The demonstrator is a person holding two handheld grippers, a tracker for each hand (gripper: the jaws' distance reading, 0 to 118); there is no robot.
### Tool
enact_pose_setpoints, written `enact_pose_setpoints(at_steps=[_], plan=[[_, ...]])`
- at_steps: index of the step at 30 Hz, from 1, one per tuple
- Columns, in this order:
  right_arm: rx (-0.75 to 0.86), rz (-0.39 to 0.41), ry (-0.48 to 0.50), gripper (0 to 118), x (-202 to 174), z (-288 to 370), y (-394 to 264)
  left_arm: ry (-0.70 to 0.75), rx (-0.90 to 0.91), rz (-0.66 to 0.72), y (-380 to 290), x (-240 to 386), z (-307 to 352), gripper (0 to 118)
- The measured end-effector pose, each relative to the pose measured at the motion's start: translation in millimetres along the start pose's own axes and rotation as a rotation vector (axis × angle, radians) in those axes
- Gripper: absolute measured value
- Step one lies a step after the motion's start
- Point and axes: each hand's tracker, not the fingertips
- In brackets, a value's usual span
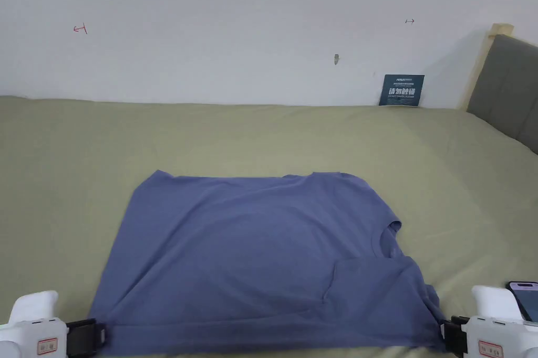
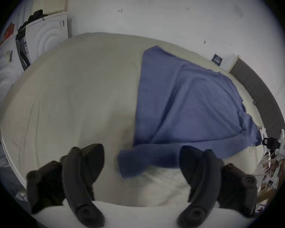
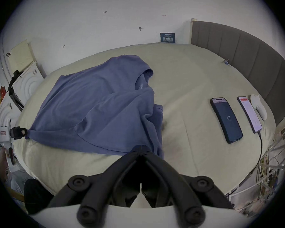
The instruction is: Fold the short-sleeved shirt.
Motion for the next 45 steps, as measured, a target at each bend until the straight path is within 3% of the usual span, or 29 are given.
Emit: enact_pose_setpoints(at_steps=[1,3,4,6,7,8,11,12,13,14,19,26,33,37,42,43,44,45], plan=[[0.004,-0.007,0.016,0,2,-3,0,-0.014,-0.008,0.018,-1,-2,-2,87],[-0.012,-0.014,0.038,1,9,-12,3,-0.098,0.019,0.046,-3,-1,-1,33],[-0.015,-0.013,0.035,10,10,-16,3,-0.073,0.016,0.036,-3,1,0,20],[-0.035,0.022,0.011,82,11,-27,2,-0.057,0.016,0.012,-4,3,1,14],[-0.023,0.035,0.016,109,13,-30,2,-0.058,0.020,0.003,-4,4,2,13],[-0.019,0.046,0.018,117,13,-35,2,-0.057,0.018,0.001,-3,3,2,12],[-0.100,0.093,0.008,108,11,-48,3,-0.074,0.013,0.035,-4,1,6,12],[-0.073,0.118,-0.001,92,9,-47,2,-0.075,0.012,0.038,-5,2,7,12],[-0.048,0.141,-0.001,57,6,-46,2,-0.076,0.014,0.038,-6,2,8,12],[-0.022,0.153,0.021,4,4,-42,-2,-0.078,0.018,0.039,-7,2,11,12],[0.044,0.144,0.031,3,-3,-25,15,-0.101,0.058,0.069,4,10,32,12],[0.101,0.111,0.069,3,-4,-29,95,-0.123,0.091,0.071,67,18,37,12],[-0.008,0.084,0.065,3,-12,-97,187,-0.066,0.045,-0.018,149,40,-13,12],[-0.095,0.113,0.016,3,-16,-137,208,-0.036,-0.061,-0.076,178,46,-57,12],[-0.086,0.073,0.023,4,-14,-166,208,-0.051,-0.073,-0.031,193,47,-87,12],[-0.090,0.074,0.012,10,-16,-167,207,-0.043,-0.077,-0.034,193,47,-89,12],[-0.097,0.079,-0.015,38,-17,-167,206,-0.013,-0.085,-0.046,191,49,-88,28],[-0.102,0.084,-0.017,73,-18,-162,203,-0.004,-0.079,-0.063,188,48,-86,59]])
